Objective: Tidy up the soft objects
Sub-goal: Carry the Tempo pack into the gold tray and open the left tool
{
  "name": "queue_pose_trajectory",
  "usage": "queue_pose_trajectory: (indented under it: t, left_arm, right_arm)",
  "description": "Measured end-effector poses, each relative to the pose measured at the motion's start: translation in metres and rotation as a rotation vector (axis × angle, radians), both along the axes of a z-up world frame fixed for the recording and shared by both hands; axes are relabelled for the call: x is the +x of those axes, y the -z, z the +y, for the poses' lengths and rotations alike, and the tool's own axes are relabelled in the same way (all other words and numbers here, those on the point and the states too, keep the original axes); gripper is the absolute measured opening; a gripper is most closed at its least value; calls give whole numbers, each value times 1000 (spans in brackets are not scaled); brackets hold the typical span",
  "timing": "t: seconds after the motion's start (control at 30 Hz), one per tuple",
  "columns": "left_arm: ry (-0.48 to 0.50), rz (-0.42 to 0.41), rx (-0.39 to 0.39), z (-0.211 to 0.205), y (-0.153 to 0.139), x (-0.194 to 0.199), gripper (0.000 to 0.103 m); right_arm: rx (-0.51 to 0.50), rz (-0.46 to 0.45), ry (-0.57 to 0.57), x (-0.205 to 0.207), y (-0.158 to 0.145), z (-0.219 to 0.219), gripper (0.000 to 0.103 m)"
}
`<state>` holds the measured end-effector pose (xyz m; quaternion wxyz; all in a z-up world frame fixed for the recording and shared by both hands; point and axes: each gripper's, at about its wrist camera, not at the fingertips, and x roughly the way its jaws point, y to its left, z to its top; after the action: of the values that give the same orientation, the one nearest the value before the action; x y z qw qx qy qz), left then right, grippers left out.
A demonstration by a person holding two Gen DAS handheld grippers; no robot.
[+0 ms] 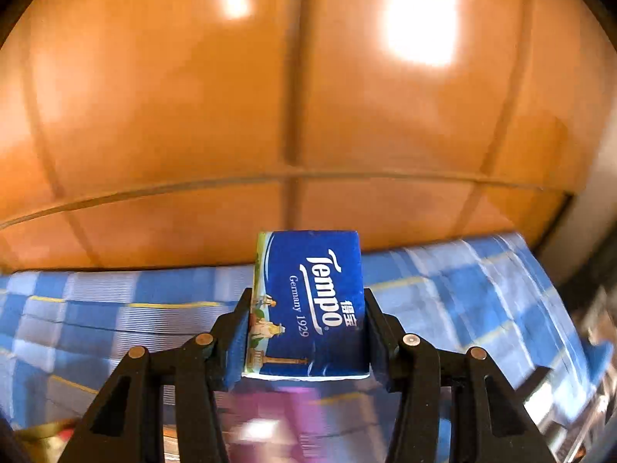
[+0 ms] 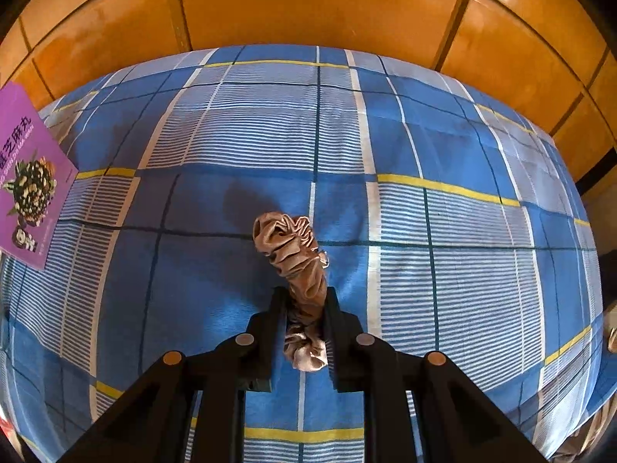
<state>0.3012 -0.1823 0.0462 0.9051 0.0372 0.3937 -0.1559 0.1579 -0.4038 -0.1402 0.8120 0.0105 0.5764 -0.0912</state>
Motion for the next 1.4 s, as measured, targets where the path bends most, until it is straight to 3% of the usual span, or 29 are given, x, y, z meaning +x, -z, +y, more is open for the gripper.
queue_pose_trajectory:
  t: [0.27,0.57,0.77,1.07,1.2,1.4]
  left_arm:
    - [-221,-10,47,142,22,-27,52]
    - [-391,-5,13,276,42,-136,52]
    - [-479,-4,39,321,61,-206,52]
    - [-656,-7,-13,383,73,-284,52]
    - [-710,38,-18,405,89,-298,52]
    - [-672,96,-8,394,114,-291,52]
  right_arm:
    - [-70,-6,-52,2,1,10,17]
    - [-176,-10,-113,-1,3,25,17]
    - [-236,-15,-145,-2,5,33,16]
    - [-326,-15,-181,-4,9,46,13]
    - [-343,-14,-179,-5,9,50,13]
    - [-370,-10,-175,-8,10,56,13]
